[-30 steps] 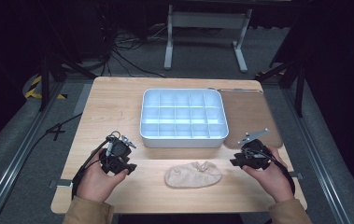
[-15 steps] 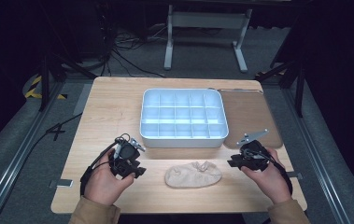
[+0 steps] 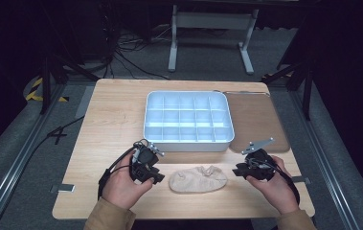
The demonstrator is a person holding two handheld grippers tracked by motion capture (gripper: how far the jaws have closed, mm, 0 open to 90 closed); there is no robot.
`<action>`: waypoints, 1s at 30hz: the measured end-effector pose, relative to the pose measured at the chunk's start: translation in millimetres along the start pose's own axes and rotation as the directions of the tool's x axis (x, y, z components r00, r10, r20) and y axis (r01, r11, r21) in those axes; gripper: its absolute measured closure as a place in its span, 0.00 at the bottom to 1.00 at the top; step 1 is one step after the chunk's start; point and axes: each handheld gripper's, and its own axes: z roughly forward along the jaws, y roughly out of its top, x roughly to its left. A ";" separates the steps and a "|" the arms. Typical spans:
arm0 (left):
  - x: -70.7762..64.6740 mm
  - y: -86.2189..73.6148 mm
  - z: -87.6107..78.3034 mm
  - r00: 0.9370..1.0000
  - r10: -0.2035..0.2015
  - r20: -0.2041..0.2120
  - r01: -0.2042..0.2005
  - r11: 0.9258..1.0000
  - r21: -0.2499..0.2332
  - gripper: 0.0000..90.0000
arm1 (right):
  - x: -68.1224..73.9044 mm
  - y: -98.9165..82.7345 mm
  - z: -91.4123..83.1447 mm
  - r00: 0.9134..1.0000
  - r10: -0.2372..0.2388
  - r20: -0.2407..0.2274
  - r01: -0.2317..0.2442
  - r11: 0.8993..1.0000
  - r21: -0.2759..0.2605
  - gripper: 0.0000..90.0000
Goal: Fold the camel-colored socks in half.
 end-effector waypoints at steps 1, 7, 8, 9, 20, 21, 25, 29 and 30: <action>-1.2 0.4 2.6 1.000 -0.012 -0.001 0.012 1.000 -0.001 0.75 | 0.6 -0.2 -0.3 1.000 0.002 -0.004 -0.002 1.000 -0.004 0.80; -3.0 1.2 13.9 0.997 -0.074 0.035 0.077 0.995 -0.064 0.73 | 3.8 -1.5 -0.4 1.000 -0.003 -0.027 0.002 1.000 -0.020 0.84; -3.1 1.3 16.1 0.996 -0.085 0.036 0.087 0.994 -0.064 0.73 | 4.0 -2.2 0.6 1.000 -0.002 -0.026 0.002 1.000 -0.015 0.84; -3.0 1.6 19.7 0.995 -0.091 0.036 0.093 0.994 -0.062 0.73 | 4.0 -2.2 0.6 1.000 -0.002 -0.026 0.002 1.000 -0.015 0.84; 1.3 2.1 50.5 0.990 -0.136 0.025 0.136 0.991 -0.018 0.73 | 11.3 -0.8 11.3 0.999 -0.019 -0.036 0.019 1.000 0.008 0.82; 1.0 2.0 53.7 0.990 -0.140 0.026 0.140 0.990 -0.015 0.73 | 11.3 -0.8 11.3 0.999 -0.019 -0.036 0.019 1.000 0.008 0.82; 0.3 2.7 60.1 0.989 -0.148 0.031 0.148 0.989 0.002 0.71 | 13.7 -0.4 13.2 0.999 -0.025 -0.040 0.025 1.000 0.011 0.81; -2.9 4.2 64.4 0.990 -0.138 0.025 0.138 0.990 0.022 0.70 | 15.7 0.0 15.1 0.999 -0.030 -0.036 0.031 0.999 0.020 0.81; -4.1 4.5 65.0 0.991 -0.134 0.019 0.134 0.991 0.023 0.70 | 15.9 0.1 15.7 0.999 -0.032 -0.036 0.033 0.999 0.020 0.81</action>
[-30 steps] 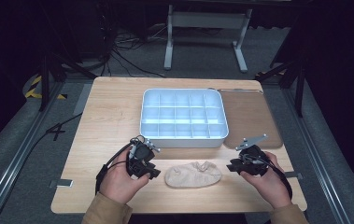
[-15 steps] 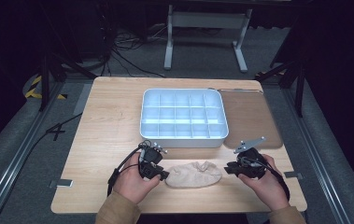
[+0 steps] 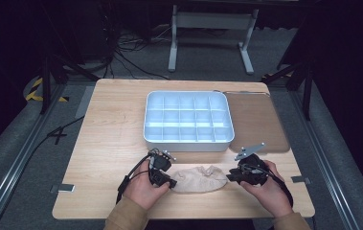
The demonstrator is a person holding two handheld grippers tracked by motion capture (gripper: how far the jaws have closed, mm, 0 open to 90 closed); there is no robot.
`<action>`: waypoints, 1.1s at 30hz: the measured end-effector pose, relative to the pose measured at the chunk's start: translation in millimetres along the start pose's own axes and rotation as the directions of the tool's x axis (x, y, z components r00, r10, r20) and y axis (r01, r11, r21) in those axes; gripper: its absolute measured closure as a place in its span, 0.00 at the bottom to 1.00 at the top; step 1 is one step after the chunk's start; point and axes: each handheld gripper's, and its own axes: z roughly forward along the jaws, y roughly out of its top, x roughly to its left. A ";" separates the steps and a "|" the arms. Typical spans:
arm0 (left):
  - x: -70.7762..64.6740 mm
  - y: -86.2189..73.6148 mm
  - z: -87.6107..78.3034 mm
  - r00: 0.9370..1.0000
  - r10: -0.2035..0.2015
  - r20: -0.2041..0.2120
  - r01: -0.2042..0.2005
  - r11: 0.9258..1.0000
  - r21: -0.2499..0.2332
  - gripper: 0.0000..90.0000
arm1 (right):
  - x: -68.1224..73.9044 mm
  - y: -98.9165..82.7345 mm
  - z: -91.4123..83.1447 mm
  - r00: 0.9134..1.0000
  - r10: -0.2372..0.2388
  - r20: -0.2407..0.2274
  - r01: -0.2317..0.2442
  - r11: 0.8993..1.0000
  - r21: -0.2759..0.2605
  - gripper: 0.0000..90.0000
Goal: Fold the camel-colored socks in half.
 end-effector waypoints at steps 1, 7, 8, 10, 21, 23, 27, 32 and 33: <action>-1.3 0.3 0.3 1.000 0.005 -0.009 -0.005 1.000 0.000 0.71 | 0.2 0.1 0.3 1.000 -0.002 0.000 0.002 1.000 0.003 0.80; -13.4 2.1 3.1 0.996 0.057 -0.061 -0.056 0.998 0.021 0.75 | 1.6 0.6 1.6 1.000 -0.003 0.005 0.003 1.000 0.006 0.80; -15.8 2.4 3.6 0.996 0.063 -0.070 -0.062 0.998 0.028 0.77 | 1.9 0.7 1.7 1.000 -0.004 0.005 0.004 1.000 0.006 0.80; -18.8 2.9 4.1 0.994 0.069 -0.085 -0.067 0.997 0.035 0.78 | 2.7 1.0 2.0 1.000 -0.010 0.004 0.010 1.000 0.005 0.80; -16.7 2.3 1.5 0.995 0.052 -0.080 -0.049 0.998 0.037 0.95 | 10.1 3.4 4.4 0.999 -0.030 -0.015 0.030 1.000 -0.001 0.84; -14.6 1.5 -0.2 0.996 0.042 -0.084 -0.039 0.999 0.035 0.95 | 11.9 4.2 3.9 0.999 -0.036 -0.024 0.035 0.999 -0.025 0.86; -11.9 -0.5 -5.2 0.995 0.032 -0.092 -0.030 0.999 0.023 0.95 | 15.0 6.0 4.4 0.999 -0.039 -0.035 0.038 0.998 -0.040 0.88; -6.3 -4.9 -14.2 0.995 0.021 -0.093 -0.019 0.999 0.026 0.95 | 23.9 11.1 13.7 0.996 -0.069 -0.059 0.067 0.997 -0.041 0.94; -5.2 -6.2 -15.7 0.996 0.010 -0.089 -0.008 1.000 0.022 0.95 | 26.4 12.4 16.1 0.996 -0.076 -0.057 0.073 0.996 -0.042 0.94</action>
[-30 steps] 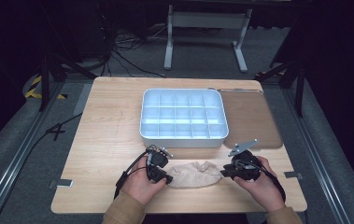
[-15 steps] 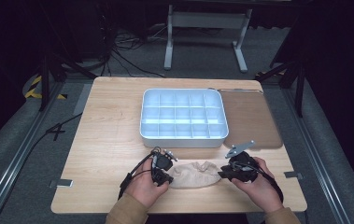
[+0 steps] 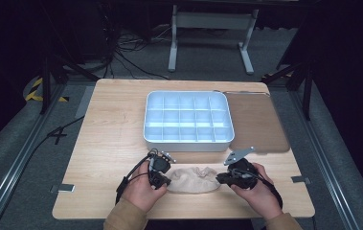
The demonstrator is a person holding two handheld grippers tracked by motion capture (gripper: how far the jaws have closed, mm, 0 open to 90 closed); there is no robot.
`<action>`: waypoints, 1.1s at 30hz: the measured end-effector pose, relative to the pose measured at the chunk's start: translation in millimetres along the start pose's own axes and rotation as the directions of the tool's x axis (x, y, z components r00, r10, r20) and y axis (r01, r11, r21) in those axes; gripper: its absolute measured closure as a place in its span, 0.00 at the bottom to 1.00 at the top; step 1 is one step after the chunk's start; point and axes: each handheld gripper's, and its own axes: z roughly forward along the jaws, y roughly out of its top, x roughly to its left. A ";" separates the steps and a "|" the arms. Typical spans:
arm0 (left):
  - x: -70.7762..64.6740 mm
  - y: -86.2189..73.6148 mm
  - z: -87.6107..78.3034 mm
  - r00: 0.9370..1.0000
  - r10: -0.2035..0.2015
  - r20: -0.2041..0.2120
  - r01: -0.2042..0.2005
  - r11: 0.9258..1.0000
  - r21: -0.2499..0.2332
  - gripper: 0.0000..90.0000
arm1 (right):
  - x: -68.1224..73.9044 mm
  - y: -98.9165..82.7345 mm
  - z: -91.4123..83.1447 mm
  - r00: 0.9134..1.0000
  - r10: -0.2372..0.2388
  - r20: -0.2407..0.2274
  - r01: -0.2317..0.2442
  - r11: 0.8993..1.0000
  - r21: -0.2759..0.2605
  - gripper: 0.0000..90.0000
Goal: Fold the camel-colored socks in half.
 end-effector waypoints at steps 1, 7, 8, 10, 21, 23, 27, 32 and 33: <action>1.9 -1.6 -1.7 1.000 -0.006 -0.003 0.006 1.000 -0.001 0.95 | 1.8 1.2 2.7 1.000 -0.012 0.005 0.012 1.000 -0.006 0.96; 9.8 -8.7 -7.0 1.000 -0.026 -0.005 0.026 1.000 0.010 0.95 | 7.0 6.8 19.8 1.000 -0.027 -0.004 0.027 0.999 -0.019 0.99; 10.6 -9.4 -7.3 1.000 -0.025 -0.005 0.025 1.000 0.008 0.95 | 7.4 7.2 22.8 1.000 -0.026 -0.004 0.025 1.000 -0.014 0.99; 11.9 -10.7 -8.4 1.000 -0.031 -0.001 0.031 0.999 0.016 0.95 | 8.7 7.5 28.8 1.000 -0.024 0.008 0.024 1.000 0.004 0.99; 11.3 -10.2 -8.1 1.000 -0.025 -0.006 0.025 0.999 0.026 0.95 | 14.4 9.9 34.2 0.998 -0.053 0.039 0.052 0.998 0.039 1.00; 11.4 -9.4 -8.2 1.000 -0.022 -0.005 0.022 0.999 0.026 0.95 | 14.5 9.8 34.3 0.998 -0.054 0.041 0.053 0.998 0.040 1.00; 11.0 -8.1 -9.8 1.000 -0.023 -0.001 0.023 1.000 0.020 0.95 | 13.9 9.2 34.1 0.998 -0.053 0.040 0.051 0.998 0.039 1.00; 7.7 -3.9 -18.2 1.000 -0.009 0.015 0.009 1.000 -0.016 0.95 | 11.4 7.3 34.0 0.999 -0.031 0.023 0.030 0.999 0.024 1.00; 6.8 -2.9 -20.2 1.000 -0.006 0.019 0.006 1.000 -0.019 0.95 | 11.1 7.0 34.0 0.999 -0.030 0.021 0.030 0.999 0.023 1.00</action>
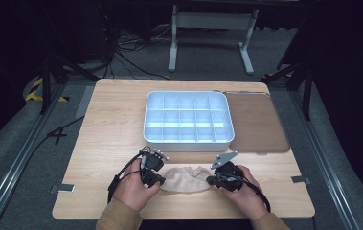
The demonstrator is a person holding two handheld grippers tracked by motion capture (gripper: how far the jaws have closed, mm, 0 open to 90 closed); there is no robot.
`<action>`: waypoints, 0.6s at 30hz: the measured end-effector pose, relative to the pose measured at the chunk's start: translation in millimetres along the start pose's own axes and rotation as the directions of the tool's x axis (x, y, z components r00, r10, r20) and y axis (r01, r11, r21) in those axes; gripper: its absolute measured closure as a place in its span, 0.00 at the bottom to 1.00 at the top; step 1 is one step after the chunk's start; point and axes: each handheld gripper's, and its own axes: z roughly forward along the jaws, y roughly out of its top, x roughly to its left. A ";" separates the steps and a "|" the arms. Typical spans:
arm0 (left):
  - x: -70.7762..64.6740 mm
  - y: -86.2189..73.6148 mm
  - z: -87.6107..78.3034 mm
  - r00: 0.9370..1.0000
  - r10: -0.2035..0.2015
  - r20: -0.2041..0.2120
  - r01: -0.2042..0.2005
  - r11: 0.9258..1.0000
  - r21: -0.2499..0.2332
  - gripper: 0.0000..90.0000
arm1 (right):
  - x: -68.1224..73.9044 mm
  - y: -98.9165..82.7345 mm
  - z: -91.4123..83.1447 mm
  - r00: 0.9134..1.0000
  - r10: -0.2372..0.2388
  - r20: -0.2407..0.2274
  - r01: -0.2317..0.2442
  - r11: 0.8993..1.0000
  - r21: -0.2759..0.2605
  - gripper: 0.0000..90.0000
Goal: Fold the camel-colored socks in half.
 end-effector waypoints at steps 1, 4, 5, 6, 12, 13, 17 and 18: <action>0.0 0.0 0.0 1.000 0.000 0.000 0.000 1.000 0.000 0.95 | 0.0 0.0 0.0 1.000 0.000 0.000 0.000 1.000 0.000 1.00; -4.6 4.7 -6.0 1.000 0.012 0.029 -0.011 1.000 -0.025 0.95 | 0.7 -0.9 0.0 1.000 0.005 0.007 -0.005 1.000 -0.005 1.00; -6.0 6.4 -7.3 0.999 0.020 0.036 -0.019 0.999 -0.032 0.95 | 0.4 -1.1 0.0 1.000 0.007 0.005 -0.007 1.000 -0.007 1.00; -7.4 8.3 -8.2 0.999 0.027 0.046 -0.026 0.999 -0.038 0.95 | 0.0 -1.4 -0.1 1.000 0.012 0.001 -0.012 1.000 -0.008 1.00; -18.6 20.3 -8.4 0.995 0.064 0.077 -0.059 0.996 -0.064 0.95 | -0.7 -3.2 -0.4 1.000 0.022 -0.008 -0.022 1.000 -0.019 1.00; -20.7 22.9 -7.1 0.994 0.067 0.085 -0.061 0.996 -0.064 0.95 | 0.0 -3.4 -0.3 1.000 0.023 -0.007 -0.023 1.000 -0.019 1.00; -24.8 31.8 -2.4 0.991 0.082 0.106 -0.074 0.995 -0.073 0.95 | 0.4 -4.7 -1.1 1.000 0.023 -0.012 -0.024 1.000 -0.020 1.00; -25.5 34.2 -0.9 0.991 0.083 0.106 -0.076 0.995 -0.072 0.95 | -0.2 -5.1 -1.1 1.000 0.024 -0.017 -0.024 0.999 -0.022 1.00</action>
